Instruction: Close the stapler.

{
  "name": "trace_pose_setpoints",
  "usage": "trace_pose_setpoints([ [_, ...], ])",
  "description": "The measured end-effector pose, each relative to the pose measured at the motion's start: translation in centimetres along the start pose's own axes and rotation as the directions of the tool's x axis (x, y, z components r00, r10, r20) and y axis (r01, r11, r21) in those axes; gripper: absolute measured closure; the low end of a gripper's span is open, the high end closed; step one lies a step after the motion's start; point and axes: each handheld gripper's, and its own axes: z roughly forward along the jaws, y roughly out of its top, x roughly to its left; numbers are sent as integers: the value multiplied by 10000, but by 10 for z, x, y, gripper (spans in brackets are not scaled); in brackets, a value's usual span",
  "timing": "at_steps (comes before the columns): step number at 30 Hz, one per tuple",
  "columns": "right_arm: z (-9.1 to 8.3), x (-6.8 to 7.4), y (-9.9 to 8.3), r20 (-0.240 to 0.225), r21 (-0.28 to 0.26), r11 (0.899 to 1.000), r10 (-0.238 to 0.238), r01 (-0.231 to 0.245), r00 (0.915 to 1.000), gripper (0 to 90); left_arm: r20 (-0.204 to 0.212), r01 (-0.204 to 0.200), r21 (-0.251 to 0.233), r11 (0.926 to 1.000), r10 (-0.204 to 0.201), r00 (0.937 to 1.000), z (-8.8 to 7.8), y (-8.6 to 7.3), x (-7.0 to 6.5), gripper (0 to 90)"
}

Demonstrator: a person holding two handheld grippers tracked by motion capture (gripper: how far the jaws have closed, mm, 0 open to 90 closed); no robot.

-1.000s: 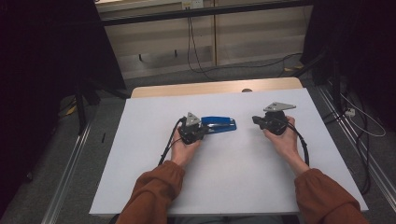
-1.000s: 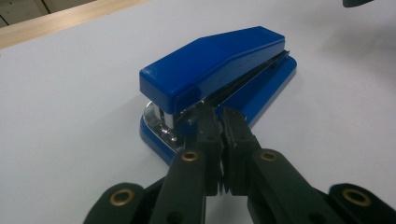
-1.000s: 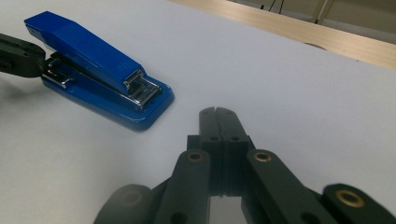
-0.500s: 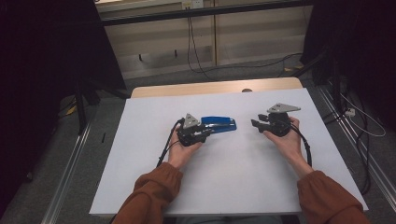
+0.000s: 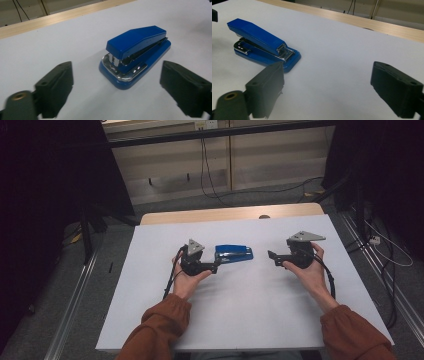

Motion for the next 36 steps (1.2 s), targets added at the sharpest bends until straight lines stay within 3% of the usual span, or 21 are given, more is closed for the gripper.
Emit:
trace_pose_setpoints([
  [4, -7, 1, -1, -50, -254, 9996, 99, -100, 9999, 63, 320, 156, -429, 9990, -142, 9994, -10, -2, 3, 39],
  [6, -11, 2, -2, 140, -250, 9995, 189, -185, 9997, 60, 207, 177, -572, 9982, -165, 9996, -16, -4, 4, 38],
  [11, -21, 7, -3, 292, -479, 9984, 304, -290, 9991, 56, 180, -75, -616, 9981, 87, 9998, -29, -7, 6, 38],
  [15, -29, 12, -5, 73, -643, 9976, 269, -264, 9996, 49, 365, 295, -723, 9969, -269, 9990, -39, -10, 6, 39],
  [19, -36, 16, -9, 120, -700, 9975, 134, -125, 9998, 58, 572, 337, -662, 9972, -299, 9979, -46, -13, 5, 39],
  [26, -50, 19, -16, 194, -780, 9965, 313, -297, 9993, 44, 421, 456, -836, 9955, -422, 9982, -62, -17, 0, 39],
  [31, -60, 21, -21, 320, -945, 9944, 511, -479, 9982, 47, 507, 185, -664, 9976, -151, 9986, -68, -22, -9, 38],
  [36, -69, 26, -26, 482, -986, 9944, 441, -392, 9979, 49, 397, 205, -1030, 9945, -165, 9991, -80, -24, -13, 39],
])
